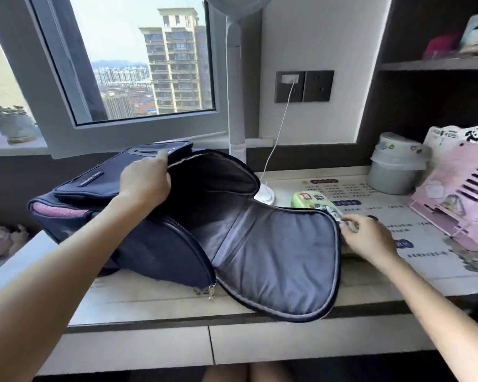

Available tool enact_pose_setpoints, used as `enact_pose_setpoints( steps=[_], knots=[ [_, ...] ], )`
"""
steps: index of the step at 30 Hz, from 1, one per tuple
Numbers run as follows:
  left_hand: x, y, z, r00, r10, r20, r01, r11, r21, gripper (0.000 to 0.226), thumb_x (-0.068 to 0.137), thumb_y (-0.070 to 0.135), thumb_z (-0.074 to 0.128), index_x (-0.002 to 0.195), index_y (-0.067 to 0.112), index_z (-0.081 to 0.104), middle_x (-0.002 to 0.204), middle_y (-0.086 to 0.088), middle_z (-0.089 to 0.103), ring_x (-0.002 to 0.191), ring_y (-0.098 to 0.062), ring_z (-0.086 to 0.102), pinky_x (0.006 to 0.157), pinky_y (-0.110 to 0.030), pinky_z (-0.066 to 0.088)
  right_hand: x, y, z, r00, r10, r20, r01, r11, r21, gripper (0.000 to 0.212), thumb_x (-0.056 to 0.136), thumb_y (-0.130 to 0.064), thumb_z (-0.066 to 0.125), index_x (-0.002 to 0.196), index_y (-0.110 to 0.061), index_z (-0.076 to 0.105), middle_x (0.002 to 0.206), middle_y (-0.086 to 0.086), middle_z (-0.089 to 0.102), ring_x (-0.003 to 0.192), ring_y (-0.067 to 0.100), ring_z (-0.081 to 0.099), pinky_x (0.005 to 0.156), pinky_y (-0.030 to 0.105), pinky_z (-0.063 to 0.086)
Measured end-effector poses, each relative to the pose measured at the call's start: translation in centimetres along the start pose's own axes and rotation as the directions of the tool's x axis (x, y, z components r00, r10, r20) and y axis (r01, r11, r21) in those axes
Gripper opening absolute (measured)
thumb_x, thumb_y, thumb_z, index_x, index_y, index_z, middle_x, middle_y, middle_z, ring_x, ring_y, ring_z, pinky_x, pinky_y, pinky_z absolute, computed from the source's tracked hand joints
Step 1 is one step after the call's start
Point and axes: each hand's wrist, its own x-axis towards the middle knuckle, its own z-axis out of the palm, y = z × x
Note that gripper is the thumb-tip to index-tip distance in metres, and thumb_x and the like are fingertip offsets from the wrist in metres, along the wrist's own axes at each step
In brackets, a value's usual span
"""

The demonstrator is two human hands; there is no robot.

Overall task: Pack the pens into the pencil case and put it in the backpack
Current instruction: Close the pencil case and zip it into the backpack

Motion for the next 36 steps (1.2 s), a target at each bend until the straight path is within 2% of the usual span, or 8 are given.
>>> enact_pose_setpoints(
  steps=[9,12,15,17,21,26,33,36],
  knots=[
    [-0.8,-5.6,-2.3,0.997,0.007,0.075,0.0,0.996,-0.092,0.046,0.087,0.007,0.05,0.132,0.015,0.045,0.114,-0.031,0.061,0.102,-0.047,0.057,0.085,-0.047,0.044,3.0,-0.9,0.6,0.945,0.004,0.328,0.017,0.998,-0.062,0.049,0.082,-0.054,0.054,0.103,-0.009,0.062,0.105,0.016,0.067,0.09,0.029,0.063,0.074,0.033,0.049],
    [-1.2,-5.7,-2.4,0.997,0.026,0.077,-0.014,0.99,-0.143,0.044,0.087,0.005,0.051,0.13,0.013,0.047,0.113,-0.031,0.061,0.103,-0.047,0.057,0.085,-0.047,0.044,2.3,-0.9,1.8,0.899,0.099,0.426,0.033,0.956,-0.292,0.107,0.059,-0.074,0.063,0.14,-0.016,0.024,0.14,0.021,0.036,0.119,0.036,0.047,0.091,0.044,0.045],
    [-0.9,-5.8,-2.3,0.996,0.036,0.085,-0.021,0.985,-0.17,0.043,0.087,0.005,0.051,0.13,0.011,0.047,0.114,-0.03,0.061,0.104,-0.046,0.057,0.087,-0.045,0.043,0.9,-0.9,3.1,0.93,0.134,0.342,0.026,0.905,-0.425,0.114,0.06,-0.071,0.065,0.145,-0.028,0.003,0.143,0.024,0.023,0.125,0.044,0.035,0.094,0.051,0.042],
    [-0.6,-6.5,-2.5,0.995,0.035,0.093,-0.018,0.983,-0.181,0.042,0.088,0.008,0.051,0.129,0.011,0.047,0.116,-0.027,0.062,0.105,-0.044,0.057,0.088,-0.045,0.044,0.4,-1.2,3.0,0.966,0.104,0.237,-0.019,0.941,-0.338,0.098,0.063,-0.063,0.069,0.141,-0.028,0.02,0.132,0.023,0.039,0.115,0.04,0.045,0.088,0.045,0.046],
    [-0.4,-7.2,-2.8,0.994,0.037,0.107,-0.014,0.978,-0.208,0.04,0.088,0.01,0.052,0.128,0.013,0.049,0.115,-0.023,0.063,0.105,-0.041,0.058,0.088,-0.043,0.045,-0.1,-2.3,-0.2,0.986,0.069,0.149,-0.111,0.949,0.294,0.08,0.062,-0.05,0.067,0.133,-0.021,0.046,0.11,0.013,0.062,0.085,0.025,0.054,0.07,0.031,0.042],
    [-0.4,-6.8,-2.5,0.997,0.036,0.074,-0.02,0.978,-0.207,0.039,0.088,0.011,0.052,0.127,0.012,0.05,0.113,-0.023,0.064,0.103,-0.042,0.058,0.086,-0.041,0.045,-4.1,-7.0,-2.9,0.938,-0.326,0.116,0.235,0.846,0.479,0.066,0.065,-0.04,0.073,0.127,-0.039,0.05,0.108,-0.007,0.061,0.096,0.018,0.058,0.081,0.032,0.044],
    [-0.7,-6.6,-2.4,0.999,0.024,0.029,-0.018,0.982,-0.186,0.036,0.089,0.011,0.051,0.125,0.011,0.051,0.112,-0.024,0.064,0.102,-0.043,0.058,0.084,-0.041,0.044,-5.5,-9.7,-1.6,0.79,-0.593,-0.156,0.611,0.779,0.139,0.075,0.053,-0.052,0.055,0.124,-0.028,0.057,0.115,0.014,0.058,0.092,0.033,0.055,0.081,0.038,0.046],
    [-0.4,-6.1,-2.2,0.999,0.033,0.023,-0.028,0.983,-0.18,0.036,0.089,0.011,0.05,0.125,0.009,0.05,0.11,-0.026,0.064,0.1,-0.044,0.058,0.084,-0.043,0.044,-6.9,-10.4,-0.7,0.674,-0.728,-0.124,0.738,0.673,0.05,0.074,0.05,-0.05,0.059,0.122,-0.035,0.053,0.12,0.018,0.058,0.098,0.036,0.056,0.08,0.042,0.048]
  ],
)
